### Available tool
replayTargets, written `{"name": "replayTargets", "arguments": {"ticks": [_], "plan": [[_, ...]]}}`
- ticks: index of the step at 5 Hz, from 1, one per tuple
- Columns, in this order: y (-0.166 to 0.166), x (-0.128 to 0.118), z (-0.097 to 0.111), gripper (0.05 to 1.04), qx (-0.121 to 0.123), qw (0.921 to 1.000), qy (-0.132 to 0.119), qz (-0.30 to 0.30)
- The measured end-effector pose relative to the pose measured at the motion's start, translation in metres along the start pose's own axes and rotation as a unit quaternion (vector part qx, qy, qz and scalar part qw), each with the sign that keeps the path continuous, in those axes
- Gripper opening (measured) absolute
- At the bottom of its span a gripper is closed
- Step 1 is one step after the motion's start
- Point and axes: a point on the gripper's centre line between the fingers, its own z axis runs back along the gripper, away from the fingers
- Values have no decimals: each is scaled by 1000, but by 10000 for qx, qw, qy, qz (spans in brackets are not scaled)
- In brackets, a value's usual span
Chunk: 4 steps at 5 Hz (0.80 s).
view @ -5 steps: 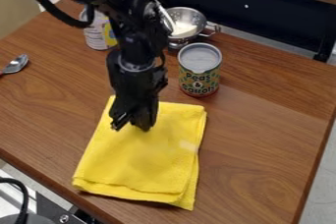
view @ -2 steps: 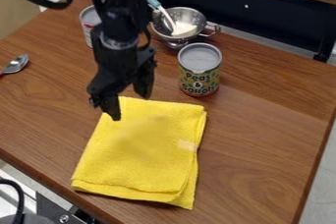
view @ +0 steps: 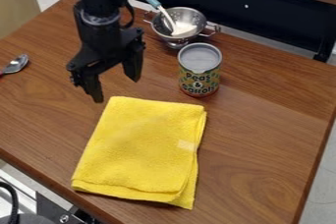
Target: Moved the yellow cloth to the bottom right corner of the table.
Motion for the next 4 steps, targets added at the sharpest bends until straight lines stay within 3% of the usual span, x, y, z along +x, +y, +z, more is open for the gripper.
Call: {"name": "replayTargets", "arguments": {"ticks": [1,2,3,4], "plan": [[-1,18,0,997,-140,9984,-418,-359],[2,44,-6,997,-159,9892,-1079,-979],[8,65,-17,997,-291,9774,-1169,-1737],[13,88,-21,997,-573,9628,-1266,-2318]]}}
